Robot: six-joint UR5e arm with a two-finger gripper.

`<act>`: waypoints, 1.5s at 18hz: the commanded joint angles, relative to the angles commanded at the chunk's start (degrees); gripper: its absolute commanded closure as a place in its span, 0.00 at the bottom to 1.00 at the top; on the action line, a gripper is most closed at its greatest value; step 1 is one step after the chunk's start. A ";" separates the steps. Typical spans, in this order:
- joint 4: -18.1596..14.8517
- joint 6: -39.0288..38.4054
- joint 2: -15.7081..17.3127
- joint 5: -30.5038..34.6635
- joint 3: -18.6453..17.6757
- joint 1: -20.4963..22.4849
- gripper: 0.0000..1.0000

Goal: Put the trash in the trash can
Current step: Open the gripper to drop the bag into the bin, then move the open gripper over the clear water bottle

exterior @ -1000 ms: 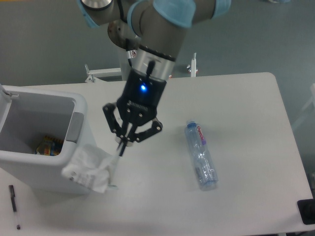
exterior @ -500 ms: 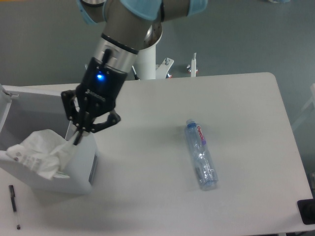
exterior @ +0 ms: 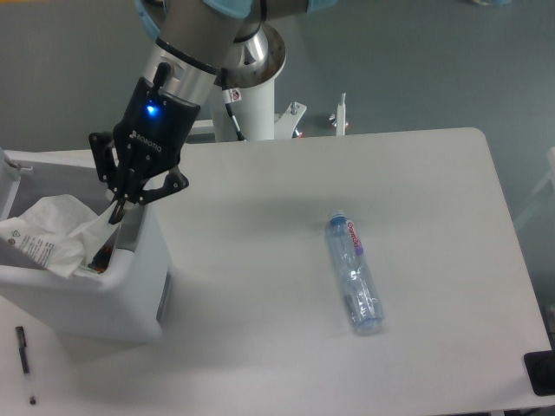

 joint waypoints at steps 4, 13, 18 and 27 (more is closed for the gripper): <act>0.00 0.61 0.09 0.00 -0.09 -0.35 0.52; -0.09 3.51 -0.09 0.09 0.09 0.79 0.23; -0.09 4.04 0.44 0.09 0.52 4.21 0.03; -0.09 4.04 0.53 0.09 1.23 9.22 0.00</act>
